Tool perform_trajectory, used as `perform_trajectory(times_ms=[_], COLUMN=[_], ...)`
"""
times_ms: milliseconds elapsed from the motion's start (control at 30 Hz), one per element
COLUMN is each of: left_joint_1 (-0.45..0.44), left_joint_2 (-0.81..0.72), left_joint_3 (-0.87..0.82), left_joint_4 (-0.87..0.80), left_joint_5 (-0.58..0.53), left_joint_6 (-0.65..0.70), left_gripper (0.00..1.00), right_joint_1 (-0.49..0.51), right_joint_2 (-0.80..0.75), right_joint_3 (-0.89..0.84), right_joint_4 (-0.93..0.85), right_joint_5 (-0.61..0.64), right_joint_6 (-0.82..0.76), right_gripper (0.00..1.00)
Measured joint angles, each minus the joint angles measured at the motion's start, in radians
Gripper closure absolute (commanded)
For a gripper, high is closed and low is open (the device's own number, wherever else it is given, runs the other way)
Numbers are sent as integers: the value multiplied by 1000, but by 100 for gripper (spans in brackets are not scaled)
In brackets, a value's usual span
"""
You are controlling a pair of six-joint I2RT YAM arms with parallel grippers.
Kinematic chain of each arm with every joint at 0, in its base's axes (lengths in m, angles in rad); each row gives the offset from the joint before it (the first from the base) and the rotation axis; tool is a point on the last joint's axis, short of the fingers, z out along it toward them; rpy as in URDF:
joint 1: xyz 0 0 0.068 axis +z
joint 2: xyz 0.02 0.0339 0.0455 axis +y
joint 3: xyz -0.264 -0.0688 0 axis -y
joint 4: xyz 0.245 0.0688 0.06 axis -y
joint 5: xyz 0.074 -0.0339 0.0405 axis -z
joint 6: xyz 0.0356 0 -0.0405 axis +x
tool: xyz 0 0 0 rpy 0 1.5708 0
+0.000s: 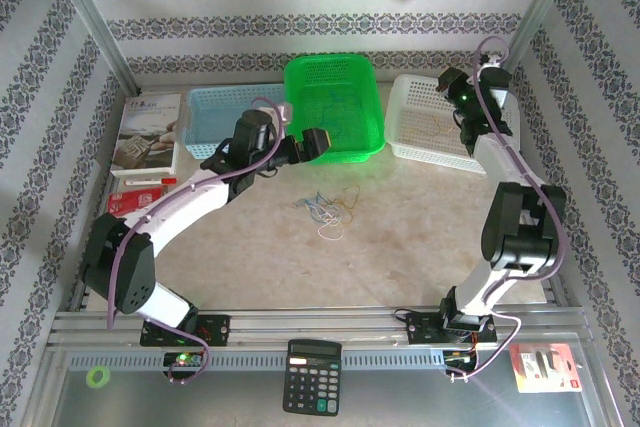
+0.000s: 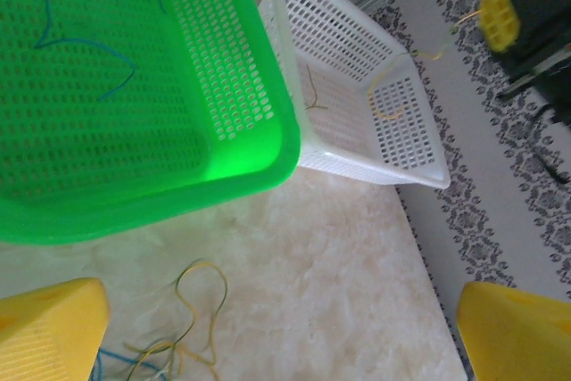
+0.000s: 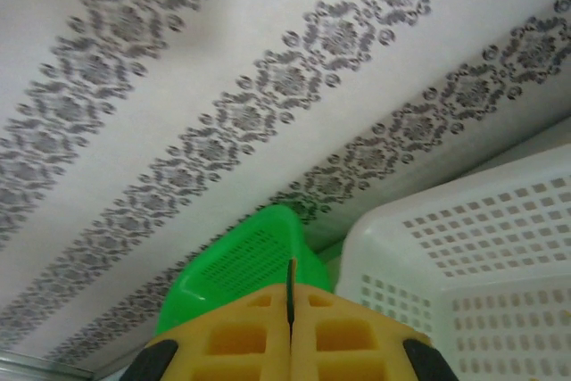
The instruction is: Untangle the cables
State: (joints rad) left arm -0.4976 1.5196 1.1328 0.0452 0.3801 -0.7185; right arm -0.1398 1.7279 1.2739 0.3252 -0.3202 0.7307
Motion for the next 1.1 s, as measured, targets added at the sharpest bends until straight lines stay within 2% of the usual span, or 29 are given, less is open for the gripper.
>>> perform_trajectory(times_ms=[233, 333, 400, 467, 533, 733, 867, 1100], left_joint_1=[1, 2, 2, 2, 2, 2, 2, 4], left_joint_2=[42, 62, 74, 78, 79, 98, 135, 201], left_joint_3=[169, 248, 291, 315, 331, 423, 573, 914], left_joint_4=[-142, -214, -249, -275, -295, -370, -475, -687], left_joint_5=[14, 27, 31, 33, 33, 11, -38, -148], left_joint_6=[-47, -69, -92, -119, -148, -251, -308, -351], left_gripper=[0, 0, 0, 0, 0, 0, 0, 0], right_joint_1=[-52, -73, -83, -88, -90, -81, -29, 204], right_joint_2=[102, 130, 147, 157, 159, 114, -9, -217], right_joint_3=[71, 100, 111, 113, 113, 72, -26, -184], right_joint_4=[-8, -7, -6, -7, -13, -16, -24, -113], right_joint_5=[21, 21, 21, 18, 13, -25, -45, -78], right_joint_6=[-25, -31, -29, -31, -29, -8, 5, -34], right_gripper=[99, 88, 70, 60, 57, 56, 52, 51])
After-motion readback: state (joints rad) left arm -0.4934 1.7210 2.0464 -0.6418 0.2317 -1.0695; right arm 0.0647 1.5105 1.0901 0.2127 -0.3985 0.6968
